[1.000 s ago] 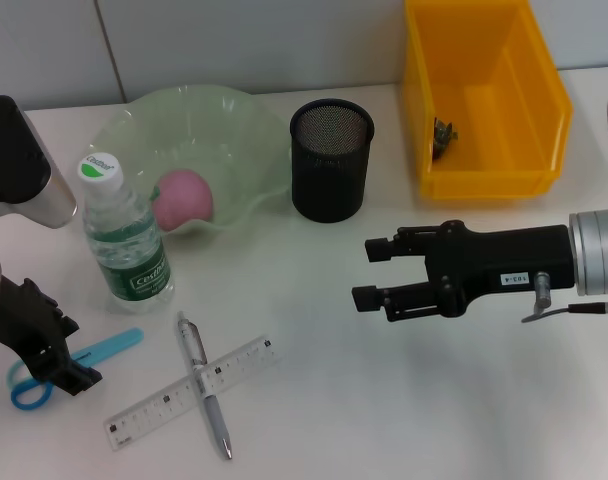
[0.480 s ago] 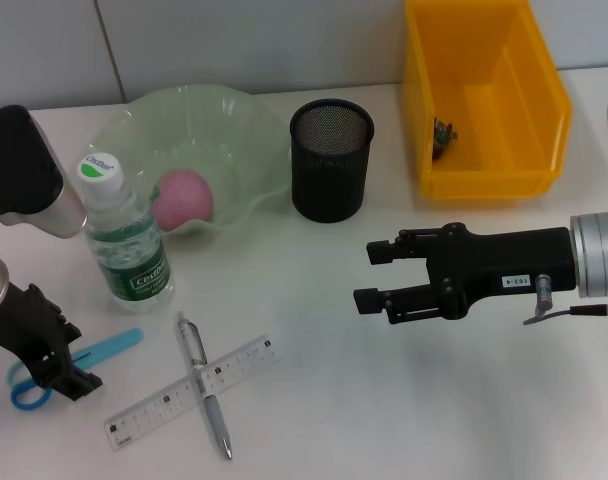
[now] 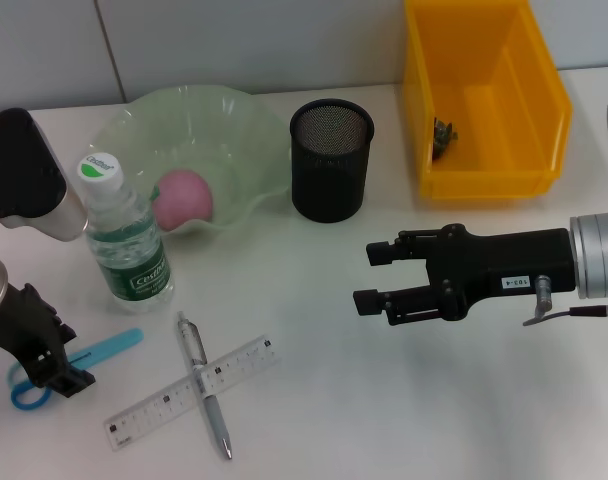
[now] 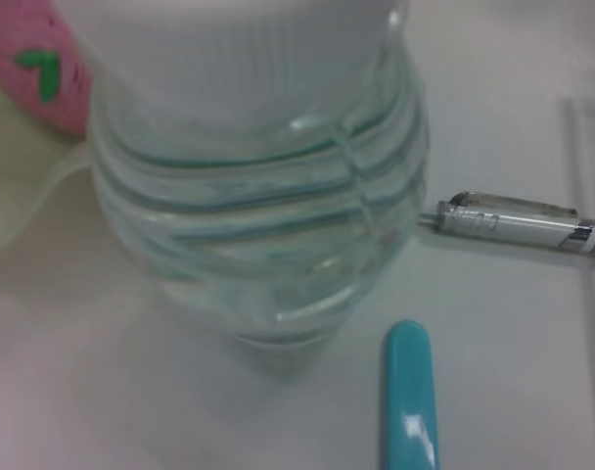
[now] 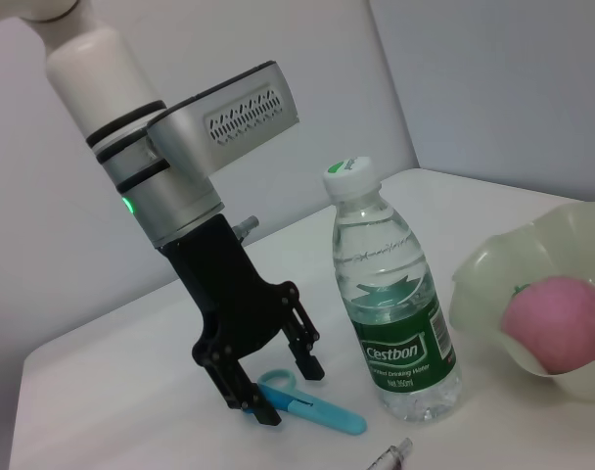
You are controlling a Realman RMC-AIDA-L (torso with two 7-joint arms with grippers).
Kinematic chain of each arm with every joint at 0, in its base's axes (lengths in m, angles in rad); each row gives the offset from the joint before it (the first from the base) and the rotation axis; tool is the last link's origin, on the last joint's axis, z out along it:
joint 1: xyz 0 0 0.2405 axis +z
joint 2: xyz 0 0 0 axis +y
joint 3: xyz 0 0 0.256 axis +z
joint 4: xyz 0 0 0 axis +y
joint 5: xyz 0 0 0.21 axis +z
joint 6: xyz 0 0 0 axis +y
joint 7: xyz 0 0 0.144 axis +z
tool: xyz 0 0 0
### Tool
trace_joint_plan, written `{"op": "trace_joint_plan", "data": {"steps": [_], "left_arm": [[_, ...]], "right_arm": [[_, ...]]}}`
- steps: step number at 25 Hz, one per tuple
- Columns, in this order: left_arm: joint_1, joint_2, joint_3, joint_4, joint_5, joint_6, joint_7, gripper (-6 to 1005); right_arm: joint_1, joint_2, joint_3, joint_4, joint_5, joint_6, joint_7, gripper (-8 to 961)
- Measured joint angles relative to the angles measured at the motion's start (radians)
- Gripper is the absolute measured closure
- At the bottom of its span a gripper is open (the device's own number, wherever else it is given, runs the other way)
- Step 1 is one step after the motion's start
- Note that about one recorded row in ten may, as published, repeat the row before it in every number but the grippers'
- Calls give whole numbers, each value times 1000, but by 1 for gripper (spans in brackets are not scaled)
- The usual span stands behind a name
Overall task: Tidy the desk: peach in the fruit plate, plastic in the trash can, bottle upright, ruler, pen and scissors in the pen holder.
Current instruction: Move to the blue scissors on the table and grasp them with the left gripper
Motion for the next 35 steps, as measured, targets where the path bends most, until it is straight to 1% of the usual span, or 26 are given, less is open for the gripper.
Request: {"op": "trace_joint_plan", "data": {"steps": [16, 21, 28, 35], "left_arm": [[-5, 0, 16, -9, 9, -7, -2, 420], [-5, 0, 21, -10, 22, -10, -6, 551], [-12, 0, 23, -24, 24, -11, -10, 553], [-17, 0, 26, -36, 27, -14, -13, 586]], "right_arm": [[1, 2, 0, 0, 0, -2, 0, 178], [2, 4, 0, 0, 0, -2, -1, 178], [2, 4, 0, 0, 0, -1, -1, 178], [2, 4, 0, 0, 0, 1, -3, 178]]}}
